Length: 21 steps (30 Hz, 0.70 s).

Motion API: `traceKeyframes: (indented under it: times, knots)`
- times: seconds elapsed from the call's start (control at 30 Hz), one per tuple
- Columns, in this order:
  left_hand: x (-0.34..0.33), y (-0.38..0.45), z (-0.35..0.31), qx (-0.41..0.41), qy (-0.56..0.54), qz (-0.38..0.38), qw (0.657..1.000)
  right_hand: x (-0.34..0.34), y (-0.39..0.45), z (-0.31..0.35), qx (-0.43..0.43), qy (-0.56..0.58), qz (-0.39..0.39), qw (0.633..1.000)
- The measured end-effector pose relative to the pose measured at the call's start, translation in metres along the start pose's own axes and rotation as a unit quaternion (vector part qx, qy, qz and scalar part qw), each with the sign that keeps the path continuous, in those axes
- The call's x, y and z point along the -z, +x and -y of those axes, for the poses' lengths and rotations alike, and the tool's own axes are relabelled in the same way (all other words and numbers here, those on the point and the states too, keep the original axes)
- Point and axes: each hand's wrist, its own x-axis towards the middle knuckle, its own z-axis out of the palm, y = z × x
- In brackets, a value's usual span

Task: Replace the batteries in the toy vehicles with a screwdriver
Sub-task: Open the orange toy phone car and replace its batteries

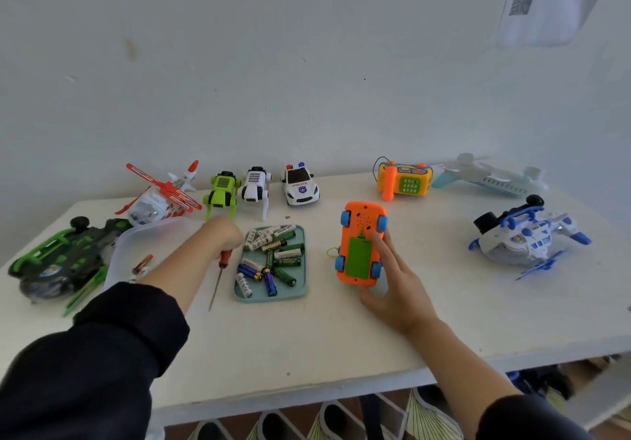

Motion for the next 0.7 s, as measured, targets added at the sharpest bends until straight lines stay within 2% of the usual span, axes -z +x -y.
traceKeyframes:
  times: [0.07,0.17,0.27,0.33,0.4,0.47,0.6,0.7]
  knots:
    - [0.010,-0.005,-0.012,-0.029,-0.061,-0.058,0.996,-0.001,0.000,-0.003,0.012,-0.002,0.001,1.000]
    - [0.020,-0.031,-0.044,-0.114,-0.191,-0.091,0.971,-0.002,0.000,-0.004,0.023,0.004,0.005,1.000]
    - [0.019,-0.078,-0.080,-0.228,-0.299,-0.103,0.921,-0.001,0.000,-0.003,0.031,0.002,0.006,1.000]
    - [0.010,-0.108,-0.096,-0.308,-0.355,-0.116,0.875,-0.001,0.001,-0.002,0.042,-0.009,-0.004,0.999]
    - [-0.003,-0.125,-0.101,-0.390,-0.367,-0.149,0.832,0.000,0.001,-0.004,0.044,-0.009,-0.006,0.999]
    - [-0.018,-0.128,-0.099,-0.446,-0.340,-0.191,0.806,0.000,0.001,-0.005,0.047,-0.003,-0.009,0.999]
    - [-0.029,-0.122,-0.095,-0.461,-0.342,-0.262,0.776,0.001,0.004,-0.005,0.059,0.000,-0.030,0.998]
    - [-0.032,-0.123,-0.096,-0.475,-0.346,-0.286,0.757,0.000,0.005,-0.005,0.057,0.002,-0.034,0.998]
